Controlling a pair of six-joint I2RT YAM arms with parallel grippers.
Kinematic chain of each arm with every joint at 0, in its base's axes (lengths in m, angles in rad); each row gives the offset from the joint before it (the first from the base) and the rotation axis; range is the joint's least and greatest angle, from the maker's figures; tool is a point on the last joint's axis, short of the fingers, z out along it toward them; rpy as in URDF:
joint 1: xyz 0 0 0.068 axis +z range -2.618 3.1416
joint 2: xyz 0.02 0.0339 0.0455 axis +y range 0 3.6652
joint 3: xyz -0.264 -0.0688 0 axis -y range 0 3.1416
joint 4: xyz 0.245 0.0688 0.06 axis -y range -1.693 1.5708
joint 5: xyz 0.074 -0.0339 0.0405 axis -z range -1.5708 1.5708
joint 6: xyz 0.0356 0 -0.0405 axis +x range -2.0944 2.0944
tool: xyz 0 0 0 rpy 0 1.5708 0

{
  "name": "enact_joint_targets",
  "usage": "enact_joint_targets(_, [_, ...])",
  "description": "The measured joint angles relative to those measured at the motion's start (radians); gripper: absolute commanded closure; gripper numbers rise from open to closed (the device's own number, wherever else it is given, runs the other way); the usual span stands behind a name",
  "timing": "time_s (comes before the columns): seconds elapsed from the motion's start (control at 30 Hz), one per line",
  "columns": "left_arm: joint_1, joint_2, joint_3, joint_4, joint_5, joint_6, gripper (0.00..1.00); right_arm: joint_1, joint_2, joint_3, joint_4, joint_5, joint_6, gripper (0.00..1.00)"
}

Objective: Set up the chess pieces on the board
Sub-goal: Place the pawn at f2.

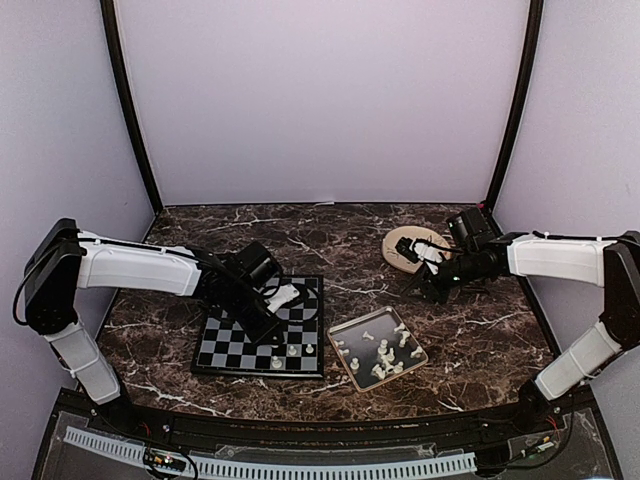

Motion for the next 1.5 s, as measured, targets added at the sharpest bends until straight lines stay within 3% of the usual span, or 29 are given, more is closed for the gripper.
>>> enact_joint_targets(0.77, [0.000, 0.029, -0.009, 0.038, 0.039, -0.005, 0.85, 0.000, 0.009, 0.000, 0.000, -0.015, 0.000, 0.66])
enact_joint_targets(1.27, [0.000, 0.026, -0.018, 0.040, 0.014, -0.010, 0.66, 0.000, 0.017, 0.014, -0.028, -0.016, -0.002, 0.65])
enact_joint_targets(1.5, [0.005, -0.061, 0.021, 0.031, -0.028, 0.005, 0.55, 0.037, 0.073, 0.175, -0.146, -0.009, -0.046, 0.64])
